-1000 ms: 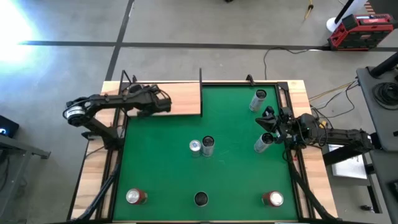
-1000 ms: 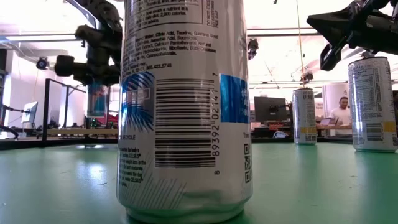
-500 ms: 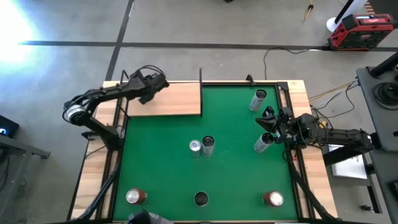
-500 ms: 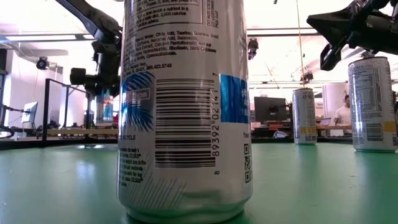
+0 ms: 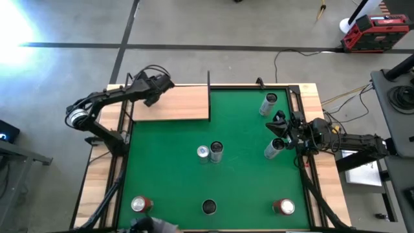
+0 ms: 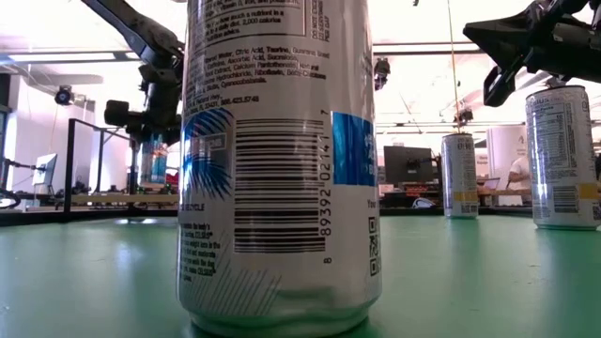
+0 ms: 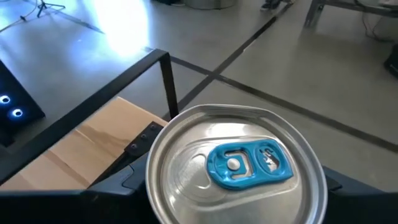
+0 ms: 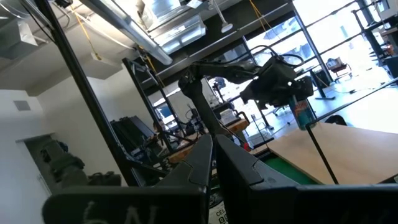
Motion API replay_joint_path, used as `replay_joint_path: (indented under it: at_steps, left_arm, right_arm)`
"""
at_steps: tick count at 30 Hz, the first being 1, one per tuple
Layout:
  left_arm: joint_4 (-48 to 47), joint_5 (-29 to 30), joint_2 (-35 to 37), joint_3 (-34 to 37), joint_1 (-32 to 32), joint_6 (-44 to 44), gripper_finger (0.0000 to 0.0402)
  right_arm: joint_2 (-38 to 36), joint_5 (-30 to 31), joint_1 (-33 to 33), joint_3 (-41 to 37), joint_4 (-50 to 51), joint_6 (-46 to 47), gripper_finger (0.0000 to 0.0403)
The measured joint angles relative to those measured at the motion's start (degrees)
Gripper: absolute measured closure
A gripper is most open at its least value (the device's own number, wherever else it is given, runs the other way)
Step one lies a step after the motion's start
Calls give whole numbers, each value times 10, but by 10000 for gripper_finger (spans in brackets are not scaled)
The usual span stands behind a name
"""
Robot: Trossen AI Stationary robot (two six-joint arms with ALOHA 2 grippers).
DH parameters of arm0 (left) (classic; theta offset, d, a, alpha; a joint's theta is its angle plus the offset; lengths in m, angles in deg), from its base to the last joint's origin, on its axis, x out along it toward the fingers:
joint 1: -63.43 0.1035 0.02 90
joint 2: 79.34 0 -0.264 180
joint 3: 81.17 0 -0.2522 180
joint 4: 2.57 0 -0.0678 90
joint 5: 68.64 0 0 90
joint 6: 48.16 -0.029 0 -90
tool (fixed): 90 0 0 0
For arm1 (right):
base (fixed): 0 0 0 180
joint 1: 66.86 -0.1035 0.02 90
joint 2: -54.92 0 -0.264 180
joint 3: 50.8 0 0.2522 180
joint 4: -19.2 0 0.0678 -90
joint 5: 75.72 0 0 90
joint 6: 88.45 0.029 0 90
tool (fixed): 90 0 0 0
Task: Place canned beverage on shelf
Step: Put the left blue soda can on the shelf
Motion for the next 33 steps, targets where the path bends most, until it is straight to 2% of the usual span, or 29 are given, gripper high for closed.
replay_joint_path:
  at_steps: [16, 23, 33]
  left_arm:
    - [21, -1, -12, 2, 43, 7, 182]
    - [46, 2, -47, 2, 45, 7, 182]
    - [52, 7, -56, 2, 47, 8, 182]
  right_arm:
    - [0, 0, 0, 0, 0, 0, 390]
    - [0, 0, 0, 0, 0, 0, 390]
    - [0, 0, 0, 0, 0, 0, 390]
